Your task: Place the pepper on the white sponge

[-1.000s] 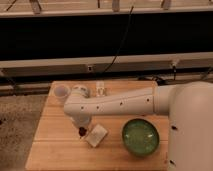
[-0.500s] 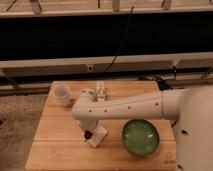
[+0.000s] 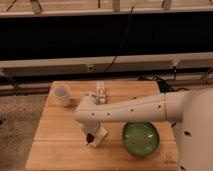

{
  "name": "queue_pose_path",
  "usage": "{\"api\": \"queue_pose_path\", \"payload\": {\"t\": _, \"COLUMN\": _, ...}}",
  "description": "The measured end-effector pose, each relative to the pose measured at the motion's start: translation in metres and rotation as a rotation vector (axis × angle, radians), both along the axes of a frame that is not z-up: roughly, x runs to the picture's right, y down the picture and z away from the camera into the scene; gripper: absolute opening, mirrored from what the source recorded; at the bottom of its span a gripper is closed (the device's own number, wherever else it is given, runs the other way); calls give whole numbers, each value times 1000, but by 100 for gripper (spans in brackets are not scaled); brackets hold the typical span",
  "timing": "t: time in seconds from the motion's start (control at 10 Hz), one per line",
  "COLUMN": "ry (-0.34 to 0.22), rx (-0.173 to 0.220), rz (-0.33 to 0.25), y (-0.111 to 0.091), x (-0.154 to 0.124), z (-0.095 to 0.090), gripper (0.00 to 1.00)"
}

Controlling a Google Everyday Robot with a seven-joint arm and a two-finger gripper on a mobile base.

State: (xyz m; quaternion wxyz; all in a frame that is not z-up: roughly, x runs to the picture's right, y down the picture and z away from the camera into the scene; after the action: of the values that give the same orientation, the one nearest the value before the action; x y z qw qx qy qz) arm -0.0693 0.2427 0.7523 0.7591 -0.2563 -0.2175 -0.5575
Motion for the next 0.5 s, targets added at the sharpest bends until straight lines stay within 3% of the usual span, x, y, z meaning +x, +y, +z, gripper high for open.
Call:
{"api": "queue_pose_path", "payload": {"t": 0.3, "ry": 14, "rx": -4, "rz": 5, "y": 6, "x": 3, "z": 3, "gripper": 1}}
{"api": "queue_pose_path", "payload": {"t": 0.4, "ry": 20, "rx": -3, "rz": 11, "y": 8, "x": 4, "z": 4, "gripper": 7}}
{"api": "queue_pose_path", "payload": {"t": 0.5, "ry": 28, "rx": 6, "rz": 27, "y": 9, "x": 6, "z": 6, "gripper": 20}}
